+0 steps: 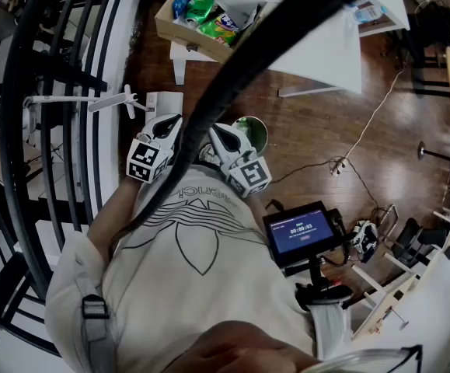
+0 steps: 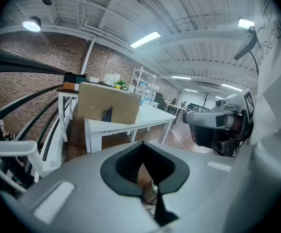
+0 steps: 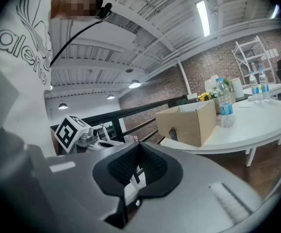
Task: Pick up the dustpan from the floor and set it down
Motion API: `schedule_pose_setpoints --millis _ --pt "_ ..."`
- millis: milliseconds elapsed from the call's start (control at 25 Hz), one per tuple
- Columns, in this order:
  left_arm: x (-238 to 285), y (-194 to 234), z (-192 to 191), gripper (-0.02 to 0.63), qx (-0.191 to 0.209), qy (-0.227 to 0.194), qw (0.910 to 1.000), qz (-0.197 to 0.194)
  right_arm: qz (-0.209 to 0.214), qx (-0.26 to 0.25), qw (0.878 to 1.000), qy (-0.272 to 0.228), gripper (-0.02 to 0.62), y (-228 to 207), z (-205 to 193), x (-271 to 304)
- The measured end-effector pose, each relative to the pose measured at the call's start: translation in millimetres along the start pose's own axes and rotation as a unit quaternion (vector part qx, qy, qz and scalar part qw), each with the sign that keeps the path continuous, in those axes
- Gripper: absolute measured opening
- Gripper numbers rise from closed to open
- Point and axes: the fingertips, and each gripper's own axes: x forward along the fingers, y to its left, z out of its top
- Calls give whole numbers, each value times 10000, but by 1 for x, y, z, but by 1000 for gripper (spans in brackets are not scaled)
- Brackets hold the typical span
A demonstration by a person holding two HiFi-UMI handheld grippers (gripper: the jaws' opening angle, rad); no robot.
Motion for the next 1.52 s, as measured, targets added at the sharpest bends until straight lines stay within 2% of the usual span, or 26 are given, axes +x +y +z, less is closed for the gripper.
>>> schedule_pose_setpoints --millis 160,200,240,280,360,480,560,640,800,880,1000,1040,1080,1120,1200,1280,1400,1520 --pt "-6 22 -1 21 30 -131 9998 163 10 -35 10000 -1 2 0 0 3" --pt "-6 28 -5 68 66 -124 9996 246 32 -38 10000 16 2 1 -1 3" --pt "-6 35 -11 300 68 -84 9993 357 49 -48 10000 37 2 3 -2 2" --pt "-6 44 -21 401 42 -20 9986 530 55 -50 10000 61 2 4 -4 1" --pt "-11 70 -43 462 31 163 9939 1094 48 -7 9999 144 2 7 -5 -2" --pt "-26 119 -74 503 33 436 9793 1977 63 44 9995 316 2 13 -11 -1" --pt "-31 150 -88 506 -157 532 9726 2259 67 114 9986 503 2 18 -18 4" --pt "-28 173 -95 505 -233 546 9713 2302 54 209 9971 732 2 23 -25 6" --pt "-8 197 -88 506 276 333 9762 2126 16 421 9919 1198 2 38 -44 -4" --pt "2 205 -82 510 408 200 9768 2092 -35 545 9889 1384 2 43 -55 -11" --pt "18 210 -84 586 631 131 9760 2082 -143 694 9850 1573 2 46 -71 -23" --pt "21 212 -86 575 777 243 9742 2105 -172 721 9844 1597 2 45 -74 -25" --pt "22 214 -88 291 908 420 9719 2130 -201 748 9841 1597 2 43 -75 -27" --pt "23 215 -88 59 948 587 9707 2131 -236 778 9841 1578 2 42 -76 -29" --pt "24 216 -87 51 742 690 9733 2061 -306 823 9845 1518 2 43 -78 -30" --pt "19 215 -81 49 548 574 9765 2004 -319 790 9857 1455 2 47 -81 -28" --pt "3 199 -59 51 536 381 9790 1931 -271 624 9888 1329 2 50 -75 -26" --pt "-7 184 -30 49 601 259 9774 2011 -302 465 9935 992 2 35 -62 -23"
